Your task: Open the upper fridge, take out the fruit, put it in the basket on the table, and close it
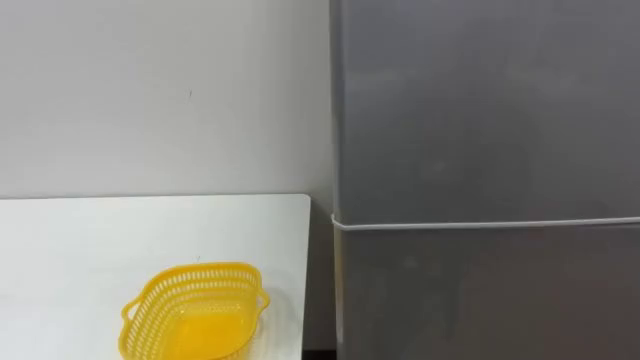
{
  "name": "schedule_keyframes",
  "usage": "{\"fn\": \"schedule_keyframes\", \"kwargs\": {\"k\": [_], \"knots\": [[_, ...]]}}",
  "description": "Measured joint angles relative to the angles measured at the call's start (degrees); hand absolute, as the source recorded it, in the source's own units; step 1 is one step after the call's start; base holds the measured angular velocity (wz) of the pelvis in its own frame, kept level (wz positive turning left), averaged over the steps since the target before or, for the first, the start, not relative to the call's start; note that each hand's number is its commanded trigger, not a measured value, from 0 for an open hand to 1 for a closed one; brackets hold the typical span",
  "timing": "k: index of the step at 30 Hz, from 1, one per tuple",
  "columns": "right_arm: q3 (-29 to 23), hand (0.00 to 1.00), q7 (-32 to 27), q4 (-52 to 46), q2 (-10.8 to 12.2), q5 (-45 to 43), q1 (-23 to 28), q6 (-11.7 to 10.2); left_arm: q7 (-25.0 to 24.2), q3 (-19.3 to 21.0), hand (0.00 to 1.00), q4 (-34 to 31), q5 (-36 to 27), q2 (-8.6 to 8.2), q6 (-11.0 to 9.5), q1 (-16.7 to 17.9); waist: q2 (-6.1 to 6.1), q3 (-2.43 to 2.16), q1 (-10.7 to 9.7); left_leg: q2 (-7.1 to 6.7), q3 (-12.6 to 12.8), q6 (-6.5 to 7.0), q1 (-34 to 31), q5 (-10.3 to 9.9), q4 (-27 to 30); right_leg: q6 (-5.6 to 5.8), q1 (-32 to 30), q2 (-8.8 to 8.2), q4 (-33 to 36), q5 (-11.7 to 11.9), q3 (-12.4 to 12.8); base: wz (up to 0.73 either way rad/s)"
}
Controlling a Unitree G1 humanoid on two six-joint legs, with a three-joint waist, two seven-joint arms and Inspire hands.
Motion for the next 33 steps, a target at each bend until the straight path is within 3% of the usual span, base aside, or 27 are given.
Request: {"fn": "schedule_keyframes", "kwargs": {"k": [19, 24, 30, 33], "knots": [[0.0, 0.0, -1.2, 0.9, 0.0, 0.0, 0.1, 0.0, 1.5, 0.4, 0.0, 0.2, -0.1, 0.03, -0.1, 0.5, -0.1, -0.01, 0.0, 0.08, 0.6, 0.0, 0.6, 0.0, -0.2, 0.0, 0.1, 0.08, 0.2, 0.0, 0.0, 0.0], [0.0, 0.0, -1.2, 2.3, 0.2, 0.0, 0.0, 0.0, 3.5, 0.7, 0.0, 1.5, -1.5, -0.07, -1.3, 0.2, -0.12, 0.0, 0.2, 0.11, 0.7, 0.0, 0.6, 0.0, -0.4, 0.0, 0.2, 0.09, 0.2, 0.0, 0.1, 0.0], [-0.1, 0.0, -1.2, 2.4, 0.2, 0.0, 0.0, 0.2, 5.1, 1.7, 0.0, 2.7, -7.6, -0.09, -1.5, 0.0, -0.11, 0.01, 0.1, 0.11, 0.7, 0.0, 0.8, 0.0, -0.4, 0.0, 0.2, 0.08, 0.2, 0.0, 0.1, 0.0], [-1.1, 0.0, -1.6, 2.3, 0.2, 0.1, -0.1, 0.1, 6.9, 5.5, 0.0, 2.2, -10.7, -0.34, -1.5, 0.0, 0.0, 0.01, 0.3, 0.14, 0.8, 0.0, 0.7, 0.0, -0.4, 0.0, 0.1, 0.1, 0.2, 0.0, 0.1, 0.0]]}}
